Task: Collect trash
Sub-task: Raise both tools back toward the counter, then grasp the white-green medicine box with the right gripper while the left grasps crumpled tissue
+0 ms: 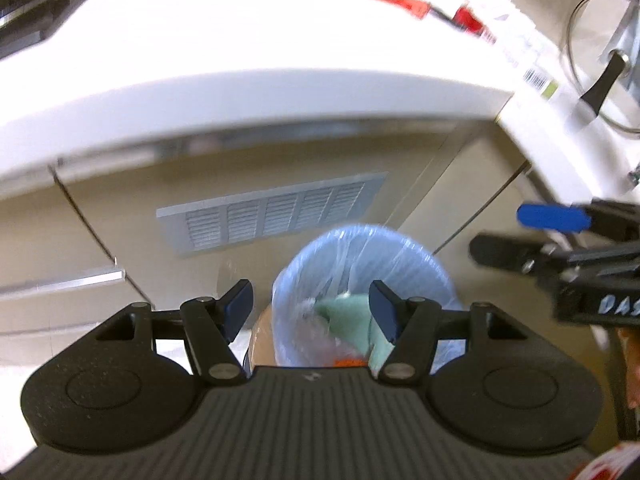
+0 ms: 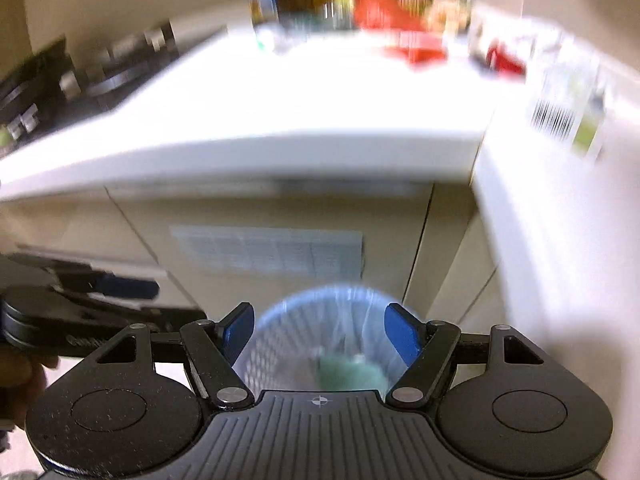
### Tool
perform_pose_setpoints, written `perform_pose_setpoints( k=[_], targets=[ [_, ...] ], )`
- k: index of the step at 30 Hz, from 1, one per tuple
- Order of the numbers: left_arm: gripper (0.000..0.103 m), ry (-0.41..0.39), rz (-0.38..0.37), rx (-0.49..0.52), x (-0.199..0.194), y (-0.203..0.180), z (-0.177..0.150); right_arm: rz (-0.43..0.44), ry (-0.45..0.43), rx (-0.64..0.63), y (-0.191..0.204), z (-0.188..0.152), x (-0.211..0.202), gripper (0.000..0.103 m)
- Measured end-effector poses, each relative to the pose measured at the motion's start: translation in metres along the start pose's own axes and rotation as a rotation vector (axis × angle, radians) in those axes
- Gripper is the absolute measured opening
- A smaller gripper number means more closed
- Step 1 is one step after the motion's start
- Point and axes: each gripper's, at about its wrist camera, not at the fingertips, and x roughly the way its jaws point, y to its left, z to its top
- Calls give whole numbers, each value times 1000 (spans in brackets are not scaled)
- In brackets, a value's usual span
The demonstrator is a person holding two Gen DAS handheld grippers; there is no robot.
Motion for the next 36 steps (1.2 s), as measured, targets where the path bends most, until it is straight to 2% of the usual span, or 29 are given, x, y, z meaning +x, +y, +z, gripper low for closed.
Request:
perform_pose_setpoints(
  k=[6, 12, 17, 20, 24, 30, 36],
  targets=[
    [61, -114, -31, 57, -30, -21, 28, -69, -171, 11, -7, 30, -48, 72],
    [61, -201, -58, 93, -47, -40, 57, -167, -258, 72, -37, 53, -72, 72],
    [62, -239, -67, 115, -49, -52, 79, -249, -269, 134, -75, 68, -73, 73],
    [63, -258, -68, 122, -47, -59, 93, -285, -280, 161, -96, 79, -68, 85],
    [72, -285, -54, 133, -42, -66, 116, -297, -263, 190, -122, 95, -51, 86],
    [76, -298, -8, 154, -29, -76, 149, -312, -209, 254, -153, 116, -11, 86],
    [77, -276, 51, 134, -5, -81, 172, -313, -154, 259, -167, 128, 24, 86]
  ],
)
